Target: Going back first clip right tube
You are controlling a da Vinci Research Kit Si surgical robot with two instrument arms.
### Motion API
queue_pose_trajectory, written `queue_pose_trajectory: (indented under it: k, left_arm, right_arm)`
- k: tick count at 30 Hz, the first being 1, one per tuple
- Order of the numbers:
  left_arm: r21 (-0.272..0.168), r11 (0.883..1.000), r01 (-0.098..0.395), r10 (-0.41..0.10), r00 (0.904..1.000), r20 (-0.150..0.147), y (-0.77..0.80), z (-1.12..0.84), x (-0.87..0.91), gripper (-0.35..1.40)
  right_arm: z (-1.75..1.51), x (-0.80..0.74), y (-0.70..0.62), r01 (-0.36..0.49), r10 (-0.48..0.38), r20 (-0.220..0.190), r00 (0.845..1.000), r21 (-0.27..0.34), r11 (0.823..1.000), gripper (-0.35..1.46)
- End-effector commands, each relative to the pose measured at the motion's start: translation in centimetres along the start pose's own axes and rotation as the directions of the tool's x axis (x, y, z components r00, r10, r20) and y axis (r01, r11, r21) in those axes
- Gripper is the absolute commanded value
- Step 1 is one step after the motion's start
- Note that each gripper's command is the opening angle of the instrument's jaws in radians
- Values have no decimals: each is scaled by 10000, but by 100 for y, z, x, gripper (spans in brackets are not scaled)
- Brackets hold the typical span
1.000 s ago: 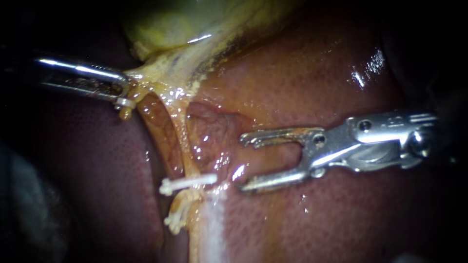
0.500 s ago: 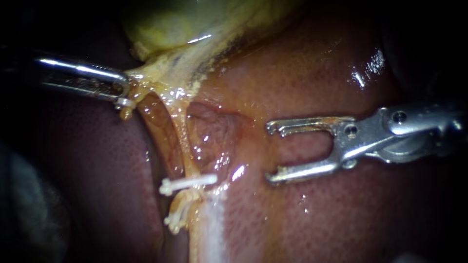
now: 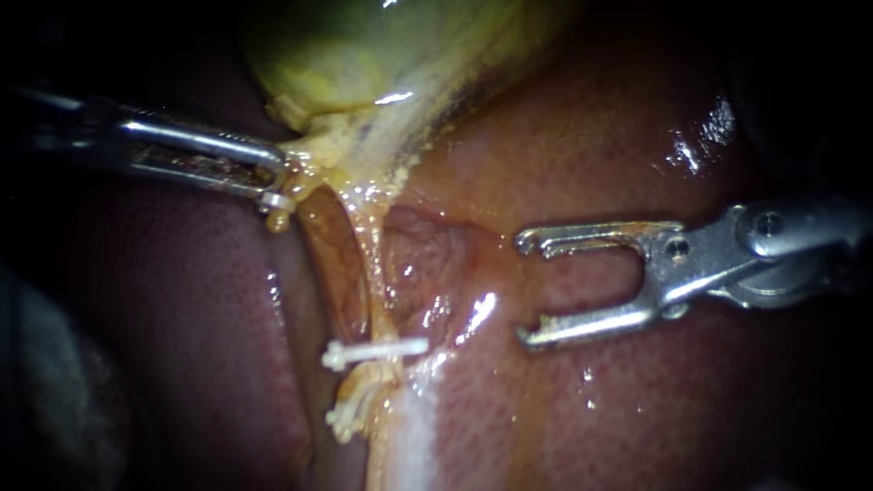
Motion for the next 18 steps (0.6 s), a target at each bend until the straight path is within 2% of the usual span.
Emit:
queue_pose_trajectory:
  k: [1,7,18]
  left_arm:
    - [5,10000,-5,5,10000,31,-1,3,-2,-35]
    - [9,10000,-44,44,10000,69,-7,12,-6,-35]
    - [5,10000,-47,47,10000,70,-8,13,-6,-35]
  right_arm:
    - [0,0,0,-2,2,-1,10000,-4,10000,50]
    - [0,0,-1,-2,2,-1,10000,-4,10000,50]
    - [0,2,-1,-8,8,-2,10000,-1,10000,50]
